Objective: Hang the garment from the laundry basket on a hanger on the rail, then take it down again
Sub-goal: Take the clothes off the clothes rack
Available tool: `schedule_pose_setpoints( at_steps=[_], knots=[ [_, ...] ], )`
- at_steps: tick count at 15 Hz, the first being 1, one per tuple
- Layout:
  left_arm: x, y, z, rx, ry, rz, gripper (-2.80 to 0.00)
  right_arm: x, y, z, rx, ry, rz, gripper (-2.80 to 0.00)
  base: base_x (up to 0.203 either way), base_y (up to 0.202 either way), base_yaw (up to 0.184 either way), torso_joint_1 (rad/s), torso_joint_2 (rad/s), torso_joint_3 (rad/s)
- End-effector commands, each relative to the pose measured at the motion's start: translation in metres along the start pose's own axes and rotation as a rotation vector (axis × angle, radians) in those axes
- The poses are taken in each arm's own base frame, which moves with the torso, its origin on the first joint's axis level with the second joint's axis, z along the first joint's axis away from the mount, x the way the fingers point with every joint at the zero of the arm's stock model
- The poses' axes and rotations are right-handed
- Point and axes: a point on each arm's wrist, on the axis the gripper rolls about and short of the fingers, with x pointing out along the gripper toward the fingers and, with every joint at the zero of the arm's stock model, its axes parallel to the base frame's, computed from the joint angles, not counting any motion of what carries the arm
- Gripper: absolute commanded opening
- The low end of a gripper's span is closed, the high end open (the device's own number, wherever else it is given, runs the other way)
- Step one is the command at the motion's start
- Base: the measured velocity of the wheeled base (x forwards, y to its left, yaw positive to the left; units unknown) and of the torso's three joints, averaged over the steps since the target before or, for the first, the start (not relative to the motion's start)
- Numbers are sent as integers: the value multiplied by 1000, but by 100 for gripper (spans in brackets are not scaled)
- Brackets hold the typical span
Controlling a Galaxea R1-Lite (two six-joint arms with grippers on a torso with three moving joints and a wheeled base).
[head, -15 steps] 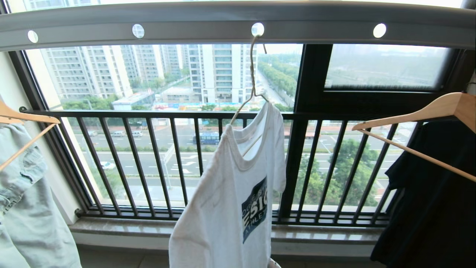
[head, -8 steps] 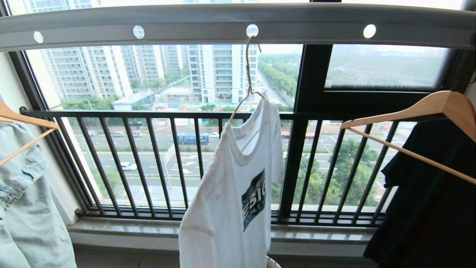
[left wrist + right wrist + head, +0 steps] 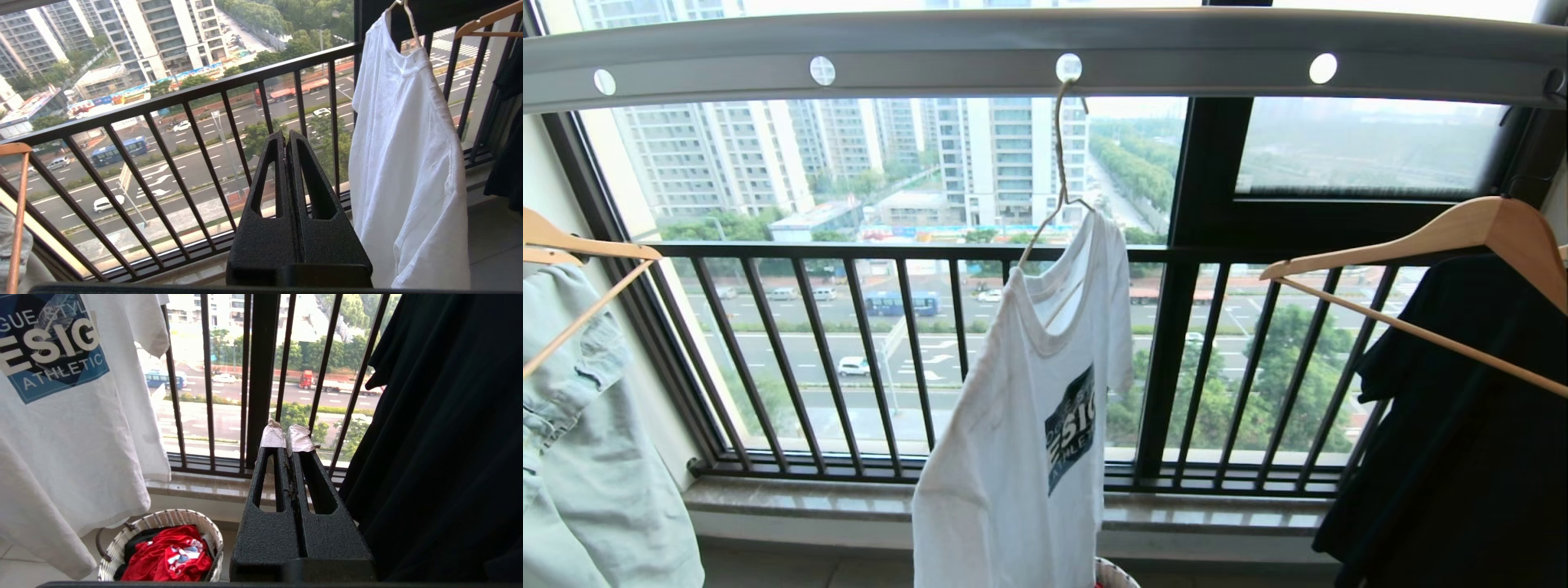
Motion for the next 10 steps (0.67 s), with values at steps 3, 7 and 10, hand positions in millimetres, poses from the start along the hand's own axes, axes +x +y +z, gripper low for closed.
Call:
schedule_pose_setpoints(
  at_steps=[3,7,10],
  knots=[
    [117,-1,29,-146,119,-303,-280,0,0,0,0,1,1,-280,0,0,0,0,0,0],
    [200,-21,42,-192,154,-413,-280,0,0,0,0,0,1,-280,0,0,0,0,0,0],
    [219,-32,55,-203,136,-460,0,0,0,0,0,1,1,-280,0,0,0,0,0,0]
  ],
)
